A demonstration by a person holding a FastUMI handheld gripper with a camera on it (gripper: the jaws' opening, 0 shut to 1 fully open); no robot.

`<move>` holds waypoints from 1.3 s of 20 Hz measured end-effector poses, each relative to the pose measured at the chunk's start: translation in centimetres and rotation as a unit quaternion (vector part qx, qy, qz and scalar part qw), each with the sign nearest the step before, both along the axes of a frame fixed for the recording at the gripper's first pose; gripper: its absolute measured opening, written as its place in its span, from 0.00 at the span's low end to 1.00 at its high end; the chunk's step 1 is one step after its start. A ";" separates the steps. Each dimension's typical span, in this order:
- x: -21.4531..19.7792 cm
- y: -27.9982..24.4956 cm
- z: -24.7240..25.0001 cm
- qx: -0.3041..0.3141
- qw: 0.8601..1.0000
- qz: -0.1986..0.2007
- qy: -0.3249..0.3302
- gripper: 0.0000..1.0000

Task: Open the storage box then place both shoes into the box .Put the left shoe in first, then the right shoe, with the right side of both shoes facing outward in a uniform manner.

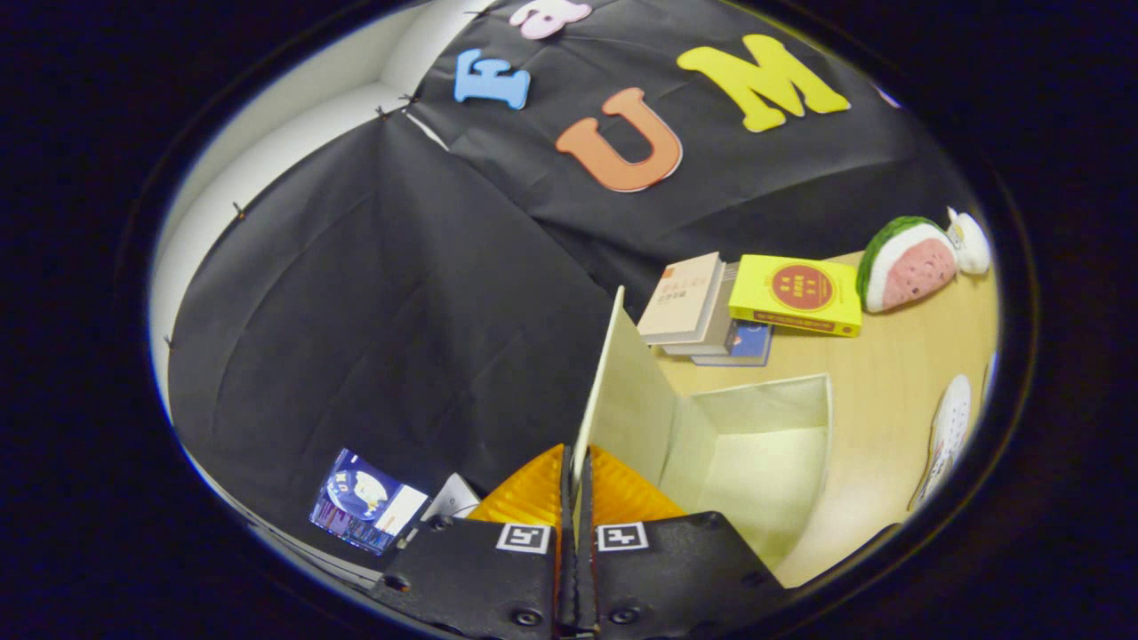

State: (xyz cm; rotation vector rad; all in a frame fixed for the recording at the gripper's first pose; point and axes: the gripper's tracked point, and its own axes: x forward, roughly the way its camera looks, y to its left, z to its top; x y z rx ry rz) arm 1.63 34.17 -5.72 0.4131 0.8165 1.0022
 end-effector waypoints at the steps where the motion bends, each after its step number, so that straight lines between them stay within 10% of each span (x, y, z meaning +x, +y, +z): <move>1: -0.6 1.6 0.1 -0.007 1.000 0.002 -0.005 0.06; 9: -2.0 8.4 -0.3 -0.061 0.995 -0.014 -0.080 0.22; 14: -1.0 6.4 0.1 -0.069 0.989 -0.061 -0.115 0.80; 16: -0.2 4.5 0.0 -0.078 0.985 -0.087 -0.128 0.89; 26: 4.0 -10.6 1.5 -0.119 0.945 -0.229 -0.201 0.98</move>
